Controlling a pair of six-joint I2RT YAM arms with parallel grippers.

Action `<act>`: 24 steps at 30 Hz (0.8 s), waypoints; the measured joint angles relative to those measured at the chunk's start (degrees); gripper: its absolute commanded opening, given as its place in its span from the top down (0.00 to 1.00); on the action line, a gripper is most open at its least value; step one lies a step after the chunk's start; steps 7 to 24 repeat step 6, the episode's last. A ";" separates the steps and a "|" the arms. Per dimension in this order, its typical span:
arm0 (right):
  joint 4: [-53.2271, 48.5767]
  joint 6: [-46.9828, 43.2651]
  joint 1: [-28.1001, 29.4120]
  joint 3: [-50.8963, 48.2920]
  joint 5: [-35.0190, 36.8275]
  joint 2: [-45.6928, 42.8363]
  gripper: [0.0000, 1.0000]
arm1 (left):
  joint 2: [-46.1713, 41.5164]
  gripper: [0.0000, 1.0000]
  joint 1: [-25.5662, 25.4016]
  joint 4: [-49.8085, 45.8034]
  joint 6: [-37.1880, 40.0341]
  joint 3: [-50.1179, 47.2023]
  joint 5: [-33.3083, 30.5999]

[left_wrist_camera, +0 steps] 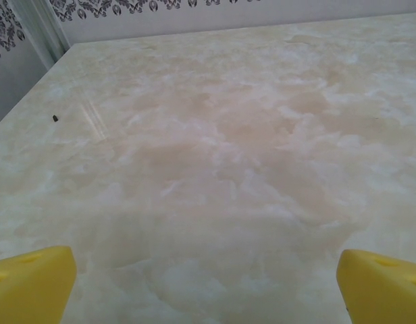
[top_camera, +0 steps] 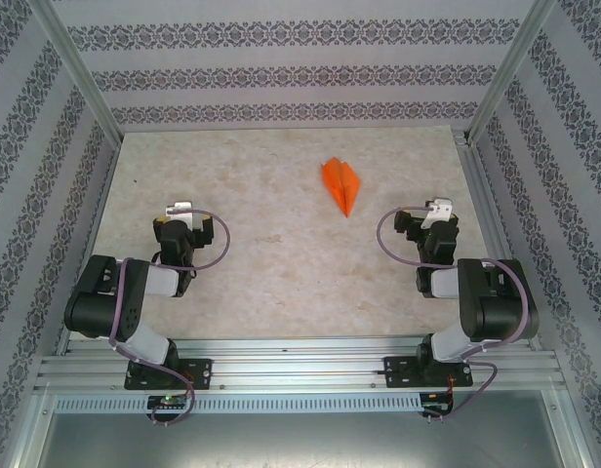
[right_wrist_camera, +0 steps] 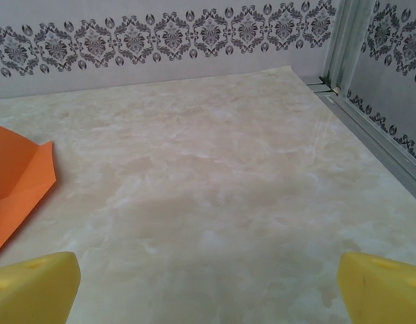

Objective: Fold a paper plane with a square sheet of paper (fold left side to right side)
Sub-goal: Reset both arms

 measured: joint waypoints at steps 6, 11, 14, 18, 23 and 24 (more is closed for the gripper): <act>-0.02 -0.70 1.97 0.00 1.36 0.00 0.02 | 0.00 0.00 0.00 0.00 0.00 0.00 0.31; -0.02 -0.70 1.97 0.00 1.36 0.00 0.02 | 0.00 0.00 0.00 0.00 0.00 0.00 0.31; -0.02 -0.70 1.97 0.00 1.36 0.00 0.02 | 0.00 0.00 0.00 0.00 0.00 0.00 0.31; -0.02 -0.70 1.97 0.00 1.36 0.00 0.02 | 0.00 0.00 0.00 0.00 0.00 0.00 0.31; -0.02 -0.70 1.97 0.00 1.36 0.00 0.02 | 0.00 0.00 0.00 0.00 0.00 0.00 0.31; -0.02 -0.70 1.97 0.00 1.36 0.00 0.02 | 0.00 0.00 0.00 0.00 0.00 0.00 0.31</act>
